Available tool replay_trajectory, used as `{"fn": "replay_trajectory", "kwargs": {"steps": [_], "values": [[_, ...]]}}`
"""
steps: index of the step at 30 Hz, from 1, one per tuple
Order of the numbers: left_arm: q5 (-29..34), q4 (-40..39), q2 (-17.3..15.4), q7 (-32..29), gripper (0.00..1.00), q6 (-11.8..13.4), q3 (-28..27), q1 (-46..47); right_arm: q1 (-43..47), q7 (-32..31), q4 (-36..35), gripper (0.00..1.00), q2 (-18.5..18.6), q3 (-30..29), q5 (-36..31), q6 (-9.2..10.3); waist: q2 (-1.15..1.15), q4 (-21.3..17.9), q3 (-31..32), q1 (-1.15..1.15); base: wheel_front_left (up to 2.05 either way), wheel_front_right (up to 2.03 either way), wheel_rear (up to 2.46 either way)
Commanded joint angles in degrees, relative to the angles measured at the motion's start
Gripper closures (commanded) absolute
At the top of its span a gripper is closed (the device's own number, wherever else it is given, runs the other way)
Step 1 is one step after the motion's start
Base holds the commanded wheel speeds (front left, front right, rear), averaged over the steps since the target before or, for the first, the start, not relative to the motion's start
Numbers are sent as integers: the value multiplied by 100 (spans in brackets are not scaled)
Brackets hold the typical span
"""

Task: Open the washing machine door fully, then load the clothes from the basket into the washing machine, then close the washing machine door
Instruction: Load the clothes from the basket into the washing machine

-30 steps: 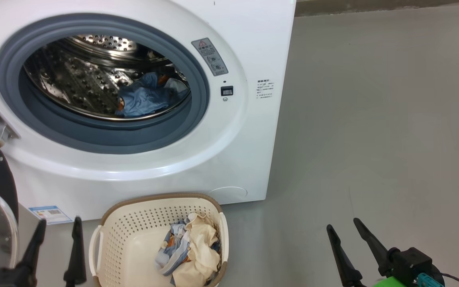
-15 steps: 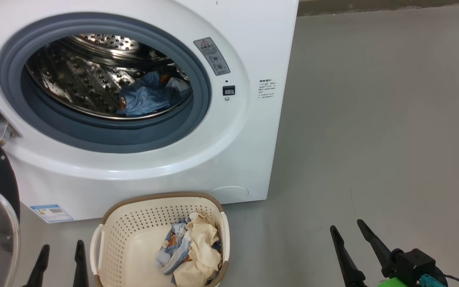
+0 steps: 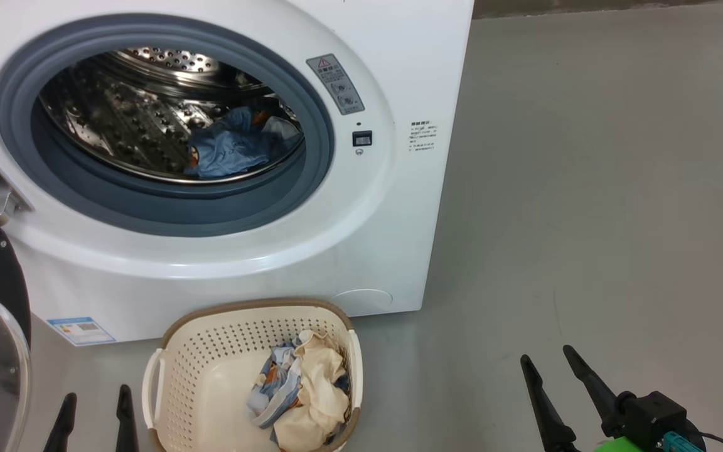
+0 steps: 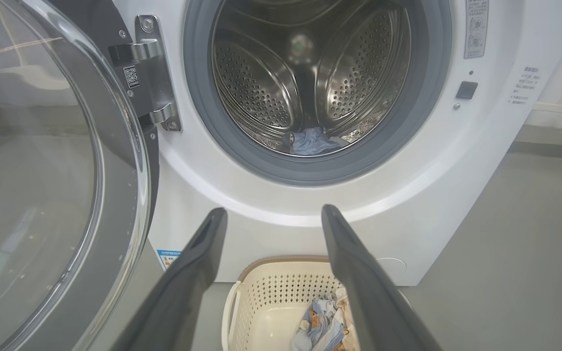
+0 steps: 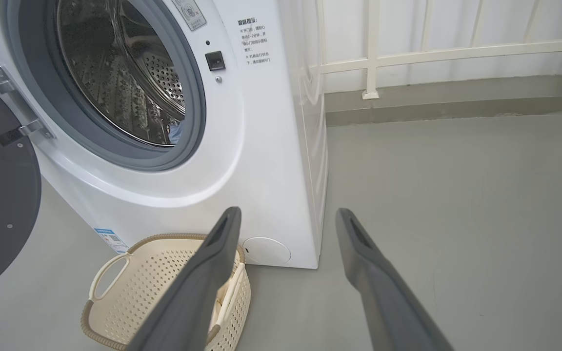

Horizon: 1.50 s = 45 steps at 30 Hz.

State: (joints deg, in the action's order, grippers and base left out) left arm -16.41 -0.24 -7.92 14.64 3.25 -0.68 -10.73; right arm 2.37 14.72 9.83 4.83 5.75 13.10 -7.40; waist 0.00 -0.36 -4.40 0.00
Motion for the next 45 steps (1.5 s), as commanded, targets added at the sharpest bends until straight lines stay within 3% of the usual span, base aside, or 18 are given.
{"fn": "replay_trajectory", "kwargs": {"steps": [1,14,27,45], "values": [[48,-121,-17,36,0,-25,-234,157,-42,28,-148,0,29,122,-42,-9,0,0,-8,0,0,0,0],[129,-23,98,36,0,-190,-271,316,-116,28,-190,0,22,103,-37,-9,0,19,-302,0,0,0,0],[145,656,18,36,0,-521,-142,1421,-467,28,-280,0,-15,165,-114,-9,0,-151,-1092,0,0,0,0],[83,2155,-41,36,0,-998,32,3460,-1122,28,-610,0,-153,87,-369,-9,0,-631,-2916,0,0,0,0]]}}
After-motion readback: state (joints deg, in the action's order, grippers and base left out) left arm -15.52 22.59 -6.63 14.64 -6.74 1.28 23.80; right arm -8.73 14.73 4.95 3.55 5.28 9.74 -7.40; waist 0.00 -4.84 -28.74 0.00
